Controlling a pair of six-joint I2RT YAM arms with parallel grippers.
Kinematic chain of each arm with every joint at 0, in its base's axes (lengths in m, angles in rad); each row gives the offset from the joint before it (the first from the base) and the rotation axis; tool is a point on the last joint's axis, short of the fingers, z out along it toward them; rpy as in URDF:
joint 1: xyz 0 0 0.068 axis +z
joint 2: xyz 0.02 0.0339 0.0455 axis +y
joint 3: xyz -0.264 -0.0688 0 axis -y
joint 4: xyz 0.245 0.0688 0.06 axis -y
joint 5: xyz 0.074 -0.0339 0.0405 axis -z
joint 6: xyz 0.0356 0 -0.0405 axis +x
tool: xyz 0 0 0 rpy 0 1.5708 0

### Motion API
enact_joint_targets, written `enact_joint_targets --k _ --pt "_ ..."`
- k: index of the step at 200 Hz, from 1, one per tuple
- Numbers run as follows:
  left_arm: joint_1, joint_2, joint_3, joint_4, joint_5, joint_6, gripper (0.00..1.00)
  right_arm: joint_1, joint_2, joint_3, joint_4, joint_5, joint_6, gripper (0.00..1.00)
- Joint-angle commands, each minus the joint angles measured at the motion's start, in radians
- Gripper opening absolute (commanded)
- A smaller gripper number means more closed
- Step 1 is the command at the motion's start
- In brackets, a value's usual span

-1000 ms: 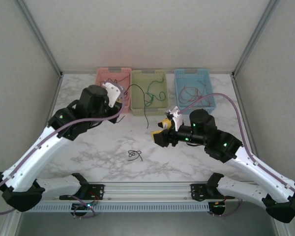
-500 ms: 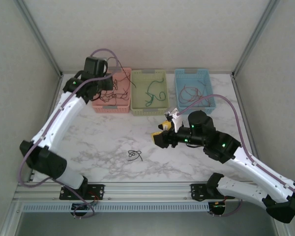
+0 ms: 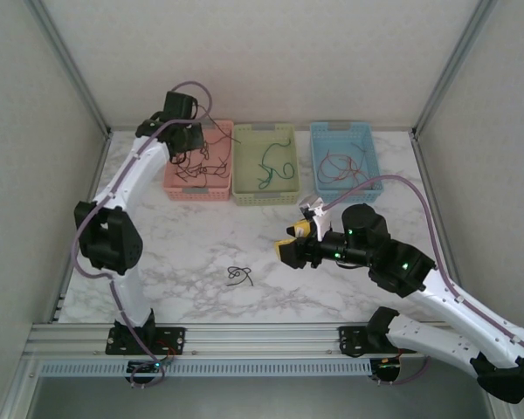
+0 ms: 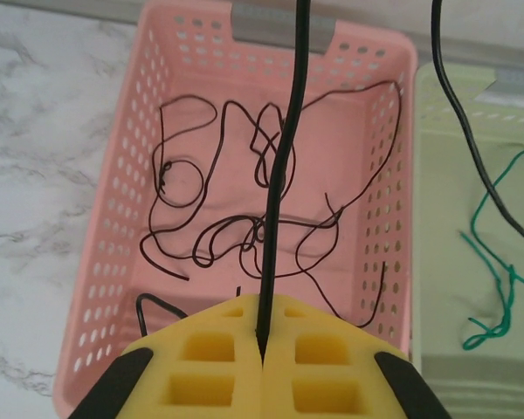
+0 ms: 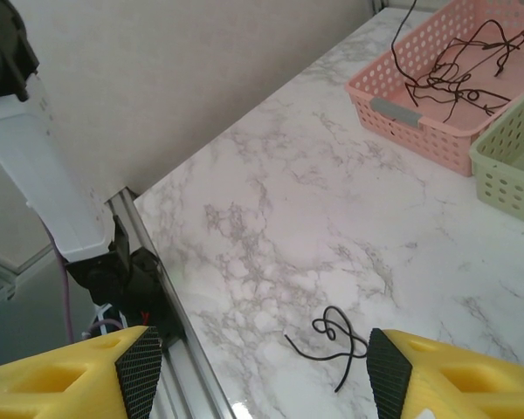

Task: Untangle the cables

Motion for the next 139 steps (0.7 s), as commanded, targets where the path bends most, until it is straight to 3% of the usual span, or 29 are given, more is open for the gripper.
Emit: enact_joint_targets --k 1,58,130,139 --pt "0.014 0.046 0.051 -0.010 0.023 -0.029 0.00 -0.004 -0.002 0.013 -0.014 0.015 0.010 0.66" --pt "0.043 0.112 0.067 -0.029 0.006 -0.059 0.00 -0.004 -0.005 0.005 -0.016 0.016 0.020 0.66" --pt "0.078 0.095 -0.032 0.002 0.004 -0.098 0.00 -0.004 -0.019 -0.009 -0.023 0.024 0.019 0.66" --pt "0.080 0.102 -0.031 -0.006 0.008 -0.092 0.08 -0.004 -0.018 -0.013 -0.020 0.023 0.022 0.66"
